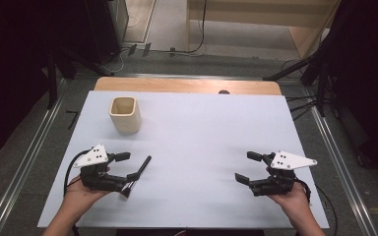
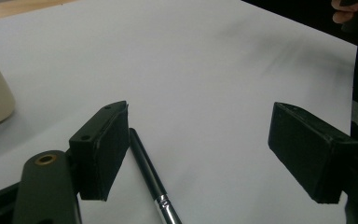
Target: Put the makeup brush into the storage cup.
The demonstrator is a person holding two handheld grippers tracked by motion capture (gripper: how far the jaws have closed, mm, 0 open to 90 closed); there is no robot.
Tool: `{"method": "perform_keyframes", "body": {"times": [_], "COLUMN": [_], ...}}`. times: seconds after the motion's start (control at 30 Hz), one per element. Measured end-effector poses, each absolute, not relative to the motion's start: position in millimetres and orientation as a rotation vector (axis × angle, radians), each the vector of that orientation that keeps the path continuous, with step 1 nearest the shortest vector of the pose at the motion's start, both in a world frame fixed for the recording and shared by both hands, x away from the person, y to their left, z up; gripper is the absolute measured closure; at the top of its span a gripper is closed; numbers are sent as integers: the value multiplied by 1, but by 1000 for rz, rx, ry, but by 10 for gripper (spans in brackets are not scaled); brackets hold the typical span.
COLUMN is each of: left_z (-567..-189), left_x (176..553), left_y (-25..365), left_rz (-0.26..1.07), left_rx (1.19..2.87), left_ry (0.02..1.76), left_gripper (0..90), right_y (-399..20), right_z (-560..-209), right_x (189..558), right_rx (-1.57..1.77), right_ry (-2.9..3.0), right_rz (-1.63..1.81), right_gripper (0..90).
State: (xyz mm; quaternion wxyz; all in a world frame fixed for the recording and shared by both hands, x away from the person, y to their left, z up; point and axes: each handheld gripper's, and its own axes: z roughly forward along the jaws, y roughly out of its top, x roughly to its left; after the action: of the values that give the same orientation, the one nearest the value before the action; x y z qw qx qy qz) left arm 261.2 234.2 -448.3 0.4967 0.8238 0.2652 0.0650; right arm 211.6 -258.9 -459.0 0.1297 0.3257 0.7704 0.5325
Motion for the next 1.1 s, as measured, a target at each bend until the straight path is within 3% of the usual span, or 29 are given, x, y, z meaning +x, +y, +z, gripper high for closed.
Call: {"method": "perform_keyframes", "body": {"times": [1.1], "left_z": [-449], "left_x": [268], "left_y": [225], "left_rz": [280], "left_rx": [2006], "left_ry": [783], "left_gripper": [215], "right_y": [-260], "right_z": [-459], "right_x": [212], "right_rx": [966], "right_ry": [2230], "right_rz": [1527], "right_gripper": [153]}}
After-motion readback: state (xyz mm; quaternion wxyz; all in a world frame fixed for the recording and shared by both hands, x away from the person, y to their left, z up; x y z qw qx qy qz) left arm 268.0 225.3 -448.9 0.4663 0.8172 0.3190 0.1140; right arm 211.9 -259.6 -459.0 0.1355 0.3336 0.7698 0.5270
